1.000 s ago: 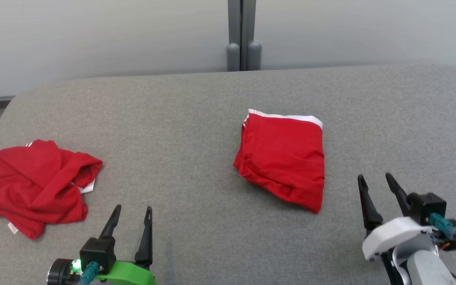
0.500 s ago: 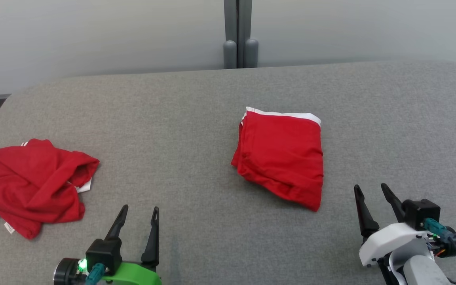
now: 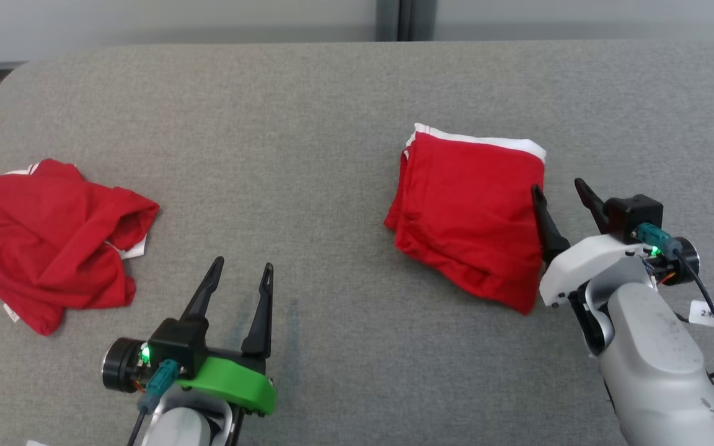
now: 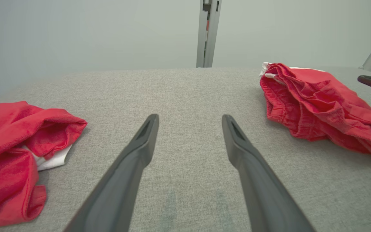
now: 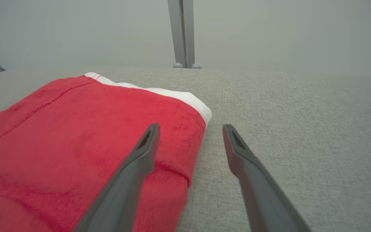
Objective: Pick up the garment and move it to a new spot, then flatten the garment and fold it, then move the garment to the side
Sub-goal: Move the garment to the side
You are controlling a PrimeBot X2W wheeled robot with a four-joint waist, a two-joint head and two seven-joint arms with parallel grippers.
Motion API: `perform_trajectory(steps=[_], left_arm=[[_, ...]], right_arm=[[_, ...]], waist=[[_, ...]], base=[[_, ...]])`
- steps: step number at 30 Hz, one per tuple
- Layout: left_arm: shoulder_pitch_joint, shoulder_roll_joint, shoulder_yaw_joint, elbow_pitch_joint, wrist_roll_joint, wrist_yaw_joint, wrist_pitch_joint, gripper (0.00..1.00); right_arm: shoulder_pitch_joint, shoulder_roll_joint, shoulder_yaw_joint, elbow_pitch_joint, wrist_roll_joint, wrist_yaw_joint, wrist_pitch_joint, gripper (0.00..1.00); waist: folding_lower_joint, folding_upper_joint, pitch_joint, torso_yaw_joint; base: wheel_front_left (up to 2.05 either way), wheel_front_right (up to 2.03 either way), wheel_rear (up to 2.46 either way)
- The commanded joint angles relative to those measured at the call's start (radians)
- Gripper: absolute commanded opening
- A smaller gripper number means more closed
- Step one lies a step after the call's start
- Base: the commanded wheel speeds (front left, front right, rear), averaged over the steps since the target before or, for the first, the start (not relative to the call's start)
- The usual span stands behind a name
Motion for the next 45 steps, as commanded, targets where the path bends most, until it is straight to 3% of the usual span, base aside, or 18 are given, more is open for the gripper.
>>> perform_trajectory(steps=[1,5,6,7,8,10,20,37,45], left_arm=[[-0.024,0.001,-0.003,-0.002,-0.006,-0.002,-0.003,1.0],[-0.05,0.001,-0.018,-0.004,-0.012,-0.003,-0.003,1.0],[-0.054,0.001,-0.021,-0.004,-0.013,-0.003,-0.003,1.0],[-0.059,0.001,-0.024,-0.004,-0.013,-0.003,-0.003,1.0],[-0.063,0.001,-0.026,-0.004,-0.013,-0.003,-0.003,1.0],[-0.069,0.001,-0.027,-0.008,-0.016,-0.004,-0.003,1.0],[-0.075,0.001,-0.055,-0.035,0.005,-0.006,-0.003,1.0],[-0.065,0.004,-0.212,-0.041,-0.004,-0.006,-0.003,1.0],[-0.074,0.021,-0.249,-0.023,-0.012,-0.006,-0.003,1.0]], right_arm=[[-0.024,-0.004,-0.003,0.028,-0.008,-0.001,-0.005,1.0],[-0.077,-0.004,-0.034,0.138,-0.033,-0.001,-0.004,1.0],[-0.086,-0.004,-0.043,0.157,-0.035,-0.001,-0.003,0.93],[-0.094,-0.004,-0.051,0.182,-0.047,-0.001,-0.003,0.78],[-0.098,-0.004,-0.058,0.198,-0.049,-0.001,-0.003,0.46],[-0.097,-0.004,-0.066,0.221,-0.04,-0.001,-0.001,0.0],[-0.055,-0.007,-0.077,0.15,-0.001,-0.002,-0.002,0.0],[0.056,-0.004,-0.026,0.076,0.068,-0.002,-0.003,0.0],[0.078,-0.004,-0.002,0.052,0.088,-0.002,-0.003,0.0]], waist=[[0.0,0.0,0.057,0.043],[0.0,0.0,0.091,0.065],[0.0,0.0,0.096,0.069],[0.0,0.0,0.101,0.072],[0.0,0.0,0.105,0.074],[0.0,0.0,0.11,0.078],[0.0,0.0,0.076,0.002],[0.0,0.0,0.004,-0.353],[0.0,0.0,0.02,-0.453]], base=[[0.0,0.0,0.0],[0.0,0.0,0.0],[0.0,0.0,0.0],[0.0,0.0,0.0],[0.0,0.0,0.0],[0.0,0.0,0.0],[0.0,0.0,0.0],[0.0,0.0,0.0],[0.0,0.0,0.0]])
